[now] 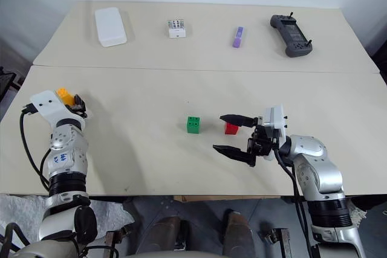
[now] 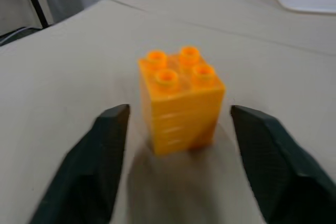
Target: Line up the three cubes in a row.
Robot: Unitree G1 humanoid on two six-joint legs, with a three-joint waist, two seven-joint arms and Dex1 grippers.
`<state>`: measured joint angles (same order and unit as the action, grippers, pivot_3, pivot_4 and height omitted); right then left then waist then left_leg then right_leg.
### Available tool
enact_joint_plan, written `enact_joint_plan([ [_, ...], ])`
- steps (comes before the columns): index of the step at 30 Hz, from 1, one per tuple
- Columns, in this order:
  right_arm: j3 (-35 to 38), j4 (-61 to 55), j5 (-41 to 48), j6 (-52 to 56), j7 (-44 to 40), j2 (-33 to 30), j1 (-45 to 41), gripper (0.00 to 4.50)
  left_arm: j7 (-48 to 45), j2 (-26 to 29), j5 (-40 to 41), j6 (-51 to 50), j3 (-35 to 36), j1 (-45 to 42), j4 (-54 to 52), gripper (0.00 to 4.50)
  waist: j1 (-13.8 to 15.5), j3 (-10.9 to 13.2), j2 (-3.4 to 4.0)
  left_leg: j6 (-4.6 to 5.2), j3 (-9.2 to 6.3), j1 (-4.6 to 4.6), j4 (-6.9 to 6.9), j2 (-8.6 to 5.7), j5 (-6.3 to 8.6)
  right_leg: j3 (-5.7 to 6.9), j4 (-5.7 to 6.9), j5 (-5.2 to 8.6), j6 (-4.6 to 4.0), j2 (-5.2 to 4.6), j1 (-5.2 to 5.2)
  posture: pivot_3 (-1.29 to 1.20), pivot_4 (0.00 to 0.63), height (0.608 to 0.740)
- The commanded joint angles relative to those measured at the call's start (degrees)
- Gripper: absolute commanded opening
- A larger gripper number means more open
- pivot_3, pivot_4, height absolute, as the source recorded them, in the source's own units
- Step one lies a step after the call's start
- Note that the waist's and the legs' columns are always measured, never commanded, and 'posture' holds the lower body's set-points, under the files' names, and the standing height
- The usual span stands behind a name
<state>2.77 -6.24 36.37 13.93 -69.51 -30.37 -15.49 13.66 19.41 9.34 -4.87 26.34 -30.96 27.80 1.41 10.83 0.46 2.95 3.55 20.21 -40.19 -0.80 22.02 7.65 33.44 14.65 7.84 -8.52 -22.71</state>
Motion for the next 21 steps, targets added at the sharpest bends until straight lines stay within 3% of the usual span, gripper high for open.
enact_joint_plan([
  [1,0.77,-0.78,0.38,-0.95,-0.14,0.22,-0.17,4.5,-3.04,1.88,0.89,-0.66,-0.35,0.47,-2.29,1.94,-0.01,0.0,0.0,0.0,0.0,0.0,0.0,0.0,0.0,0.0,0.0,0.0,0.0,0.0,0.0,0.0,0.15,0.74],
  [3,1.29,-1.07,0.26,-1.21,-0.05,-0.22,0.28,4.5,-9.93,2.96,4.31,-1.54,-0.08,1.93,-3.76,1.46,-0.06,0.0,0.0,0.0,0.0,0.0,0.0,0.0,0.0,0.0,0.0,0.0,0.0,0.0,0.0,0.0,0.15,0.74],
  [5,2.27,-1.59,0.44,-1.13,0.57,-0.63,0.68,4.5,-21.69,4.31,11.07,-2.14,0.96,2.75,-4.76,1.46,-0.1,0.0,0.0,0.0,0.02,0.0,0.0,0.01,0.0,0.0,0.0,0.0,0.0,0.0,-0.01,0.0,0.15,0.74],
  [8,4.57,-2.26,0.7,-0.95,0.67,-2.52,2.48,4.5,-52.85,11.33,18.61,0.01,-3.5,7.44,-9.63,1.46,-0.15,0.0,0.01,0.0,0.03,0.02,-0.01,0.03,0.0,0.02,-0.01,0.0,0.0,0.0,-0.02,0.0,0.15,0.74],
  [10,5.74,-2.45,0.7,-0.81,0.46,-3.69,3.66,4.5,-67.83,15.22,21.01,2.47,-5.19,8.09,-8.32,1.46,-0.19,0.01,0.02,-0.02,0.06,0.03,0.01,0.02,0.01,0.04,-0.02,0.01,0.0,0.02,-0.04,0.0,0.15,0.74],
  [13,7.25,-2.51,0.48,-1.18,-0.06,-5.15,5.62,4.5,-80.71,20.26,17.98,5.33,-10.02,4.88,-1.69,1.46,-0.04,0.01,0.03,-0.02,0.14,0.0,0.01,0.02,0.01,0.01,-0.04,0.01,-0.01,0.03,-0.02,0.0,0.15,0.74],
  [15,8.29,-2.57,0.24,-1.69,-0.33,-6.06,7.07,4.5,-92.13,22.41,12.68,10.7,-17.12,-0.22,4.75,1.46,0.08,0.02,0.06,-0.07,0.21,-0.03,0.01,-0.04,-0.03,0.01,-0.03,0.02,0.0,0.05,0.02,0.0,0.15,0.74],
  [21,8.9,-3.76,0.18,-1.99,0.57,-6.02,8.46,4.5,-101.59,18.0,4.68,23.11,-24.75,-14.05,25.19,1.46,-0.27,0.03,0.08,-0.09,0.4,0.0,0.02,-0.25,-0.09,0.03,0.01,0.01,0.0,0.09,-0.01,0.0,0.15,0.74],
])
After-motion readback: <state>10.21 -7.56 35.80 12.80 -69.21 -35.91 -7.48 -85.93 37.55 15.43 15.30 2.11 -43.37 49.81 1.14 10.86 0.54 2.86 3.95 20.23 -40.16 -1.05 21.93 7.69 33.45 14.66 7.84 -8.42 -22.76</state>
